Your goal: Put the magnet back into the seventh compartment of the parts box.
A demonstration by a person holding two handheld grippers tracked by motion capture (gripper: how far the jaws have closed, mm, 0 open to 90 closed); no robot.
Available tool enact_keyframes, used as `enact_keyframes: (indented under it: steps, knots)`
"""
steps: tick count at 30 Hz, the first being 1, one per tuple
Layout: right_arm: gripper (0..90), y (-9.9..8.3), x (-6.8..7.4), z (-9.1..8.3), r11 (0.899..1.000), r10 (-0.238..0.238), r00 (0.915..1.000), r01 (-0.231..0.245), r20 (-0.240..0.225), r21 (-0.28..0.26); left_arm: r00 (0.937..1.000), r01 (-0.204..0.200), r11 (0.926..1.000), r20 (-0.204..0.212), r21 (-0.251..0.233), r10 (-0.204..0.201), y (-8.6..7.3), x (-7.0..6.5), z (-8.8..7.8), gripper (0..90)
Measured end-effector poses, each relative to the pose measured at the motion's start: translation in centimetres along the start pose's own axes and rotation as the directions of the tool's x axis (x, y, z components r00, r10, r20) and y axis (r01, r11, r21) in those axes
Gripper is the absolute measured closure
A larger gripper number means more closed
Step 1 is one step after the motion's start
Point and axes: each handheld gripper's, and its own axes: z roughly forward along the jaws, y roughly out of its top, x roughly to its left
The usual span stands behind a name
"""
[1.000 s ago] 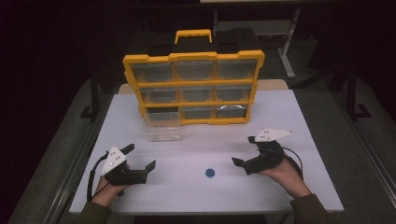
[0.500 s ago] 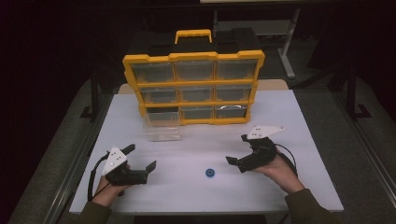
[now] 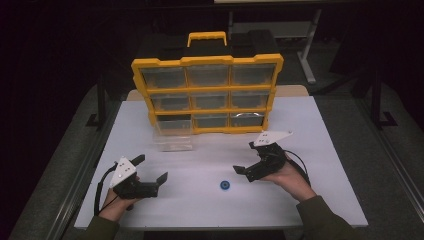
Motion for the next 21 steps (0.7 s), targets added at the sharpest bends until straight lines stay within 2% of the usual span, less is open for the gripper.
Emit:
enact_keyframes:
  steps: [21]
  knots:
    - [0.0, 1.3, 0.3, 1.3, 1.0, -0.012, 0.9993, 0.011, -0.036, -0.007, 1.0, 0.003, 1.0, 0.004, -0.005, -0.003, 0.0, -0.2, 0.2, 0.0]
